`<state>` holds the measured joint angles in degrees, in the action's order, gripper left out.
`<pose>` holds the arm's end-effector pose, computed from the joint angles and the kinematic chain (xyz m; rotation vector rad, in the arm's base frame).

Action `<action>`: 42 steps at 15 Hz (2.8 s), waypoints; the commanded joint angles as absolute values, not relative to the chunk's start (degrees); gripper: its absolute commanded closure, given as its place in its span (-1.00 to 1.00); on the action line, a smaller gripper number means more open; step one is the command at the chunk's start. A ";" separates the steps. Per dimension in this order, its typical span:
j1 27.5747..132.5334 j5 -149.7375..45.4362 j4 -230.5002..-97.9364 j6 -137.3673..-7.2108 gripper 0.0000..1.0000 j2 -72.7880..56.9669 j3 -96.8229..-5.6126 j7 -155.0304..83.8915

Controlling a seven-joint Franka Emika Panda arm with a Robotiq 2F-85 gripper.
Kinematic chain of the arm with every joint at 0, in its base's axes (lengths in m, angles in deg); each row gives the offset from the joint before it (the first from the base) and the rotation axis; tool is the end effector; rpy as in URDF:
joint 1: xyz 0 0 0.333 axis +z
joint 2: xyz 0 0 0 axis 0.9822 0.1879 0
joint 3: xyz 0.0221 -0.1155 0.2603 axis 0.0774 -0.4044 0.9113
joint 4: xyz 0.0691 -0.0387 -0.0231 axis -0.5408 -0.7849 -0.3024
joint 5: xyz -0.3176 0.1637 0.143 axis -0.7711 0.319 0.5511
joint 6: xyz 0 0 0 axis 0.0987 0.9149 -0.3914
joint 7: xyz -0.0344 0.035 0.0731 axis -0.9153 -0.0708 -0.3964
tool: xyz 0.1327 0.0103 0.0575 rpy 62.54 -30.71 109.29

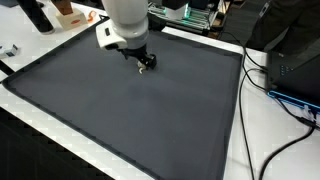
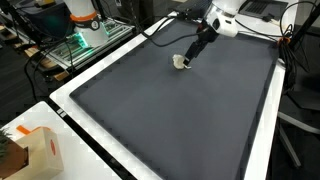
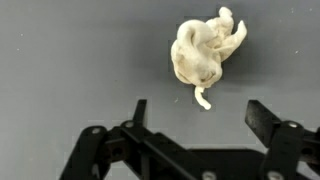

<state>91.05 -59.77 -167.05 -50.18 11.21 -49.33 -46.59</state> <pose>0.6047 0.0866 0.1706 2.8701 0.0001 -0.3951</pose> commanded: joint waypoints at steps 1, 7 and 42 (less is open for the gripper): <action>94.68 -66.76 -165.31 -48.42 -1.00 12.87 -50.05 -49.75; 100.34 -77.80 -166.07 -47.29 -1.00 13.09 -51.21 -57.40; 98.80 -76.94 -174.12 -49.12 -1.00 6.95 -45.75 -67.81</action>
